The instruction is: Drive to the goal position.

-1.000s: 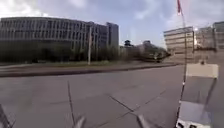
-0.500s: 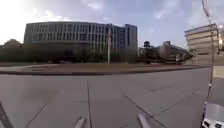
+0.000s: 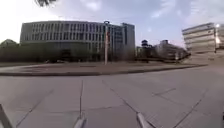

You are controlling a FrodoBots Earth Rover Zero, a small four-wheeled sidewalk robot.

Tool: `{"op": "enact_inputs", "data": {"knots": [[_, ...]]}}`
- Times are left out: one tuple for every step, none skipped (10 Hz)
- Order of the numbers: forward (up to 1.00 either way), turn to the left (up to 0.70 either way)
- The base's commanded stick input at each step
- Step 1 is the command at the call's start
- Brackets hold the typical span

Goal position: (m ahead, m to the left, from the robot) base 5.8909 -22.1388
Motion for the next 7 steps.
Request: {"op": "enact_inputs", "data": {"knots": [[0.7,-0.14],[0.7,-0.14],[0.7,-0.14],[0.7,-0.14],[0.7,-0.14],[0.7,-0.14],[0.7,-0.14]]}}
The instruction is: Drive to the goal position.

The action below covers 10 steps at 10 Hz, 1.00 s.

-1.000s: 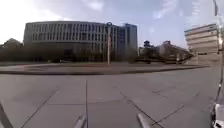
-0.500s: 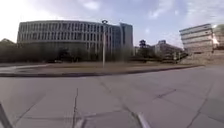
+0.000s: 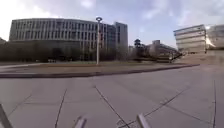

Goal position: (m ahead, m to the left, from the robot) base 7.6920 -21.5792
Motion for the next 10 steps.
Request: {"op": "enact_inputs", "data": {"knots": [[0.7,-0.14],[0.7,-0.14],[0.7,-0.14],[0.7,-0.14],[0.7,-0.14],[0.7,-0.14],[0.7,-0.14],[0.7,-0.14],[0.7,-0.14],[0.7,-0.14]]}}
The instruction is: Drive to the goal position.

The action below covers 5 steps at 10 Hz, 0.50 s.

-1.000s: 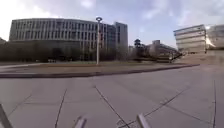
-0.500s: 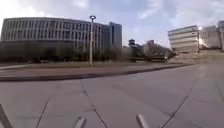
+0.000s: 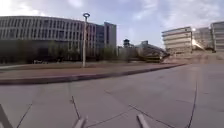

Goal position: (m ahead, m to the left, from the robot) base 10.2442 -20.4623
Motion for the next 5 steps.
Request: {"op": "enact_inputs", "data": {"knots": [[0.7,-0.14],[0.7,-0.14],[0.7,-0.14],[0.7,-0.14],[0.7,-0.14]]}}
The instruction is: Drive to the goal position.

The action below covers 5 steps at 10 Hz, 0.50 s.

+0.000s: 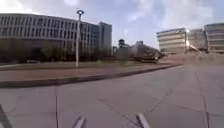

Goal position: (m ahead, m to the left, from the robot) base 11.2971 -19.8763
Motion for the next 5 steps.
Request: {"op": "enact_inputs", "data": {"knots": [[0.7,-0.14],[0.7,-0.14],[0.7,-0.03],[0.7,0.0],[0.7,0.0]]}}
